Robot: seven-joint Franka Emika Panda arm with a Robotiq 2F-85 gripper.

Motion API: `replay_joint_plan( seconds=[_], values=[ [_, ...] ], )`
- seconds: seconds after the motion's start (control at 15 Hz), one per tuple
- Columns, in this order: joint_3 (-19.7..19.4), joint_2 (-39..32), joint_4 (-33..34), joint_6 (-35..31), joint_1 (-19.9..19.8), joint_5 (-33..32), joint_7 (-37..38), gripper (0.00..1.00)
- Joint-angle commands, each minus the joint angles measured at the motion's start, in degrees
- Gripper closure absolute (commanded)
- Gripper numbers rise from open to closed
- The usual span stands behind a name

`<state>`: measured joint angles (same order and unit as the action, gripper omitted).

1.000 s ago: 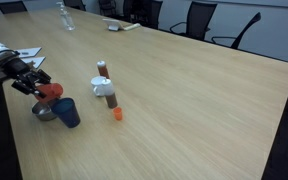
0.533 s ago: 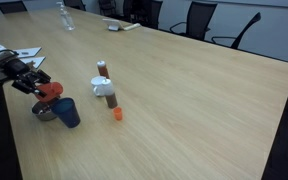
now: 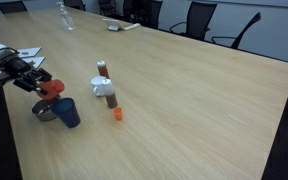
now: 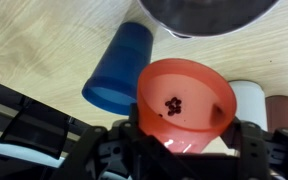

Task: Pick up the orange cup and pour its contents in the silver pot.

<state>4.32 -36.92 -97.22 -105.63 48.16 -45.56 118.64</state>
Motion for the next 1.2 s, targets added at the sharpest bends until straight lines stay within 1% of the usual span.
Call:
replay_joint_plan(
  seconds=[0.0,0.33,0.6,0.8,1.13],
  values=[
    [1.9,0.2,-0.1,-2.5,-2.1,1.0,1.1,0.51],
    [2.8,0.7,-2.6,-11.4,-5.0,4.8,2.6,0.51],
    [2.4,1.7,-6.1,-20.7,-7.6,8.4,4.5,0.51],
    [1.3,2.7,-8.8,-28.6,-9.0,8.8,7.2,0.51],
    [0.2,5.3,-13.8,-37.1,-11.1,8.7,10.3,0.51]
  ],
)
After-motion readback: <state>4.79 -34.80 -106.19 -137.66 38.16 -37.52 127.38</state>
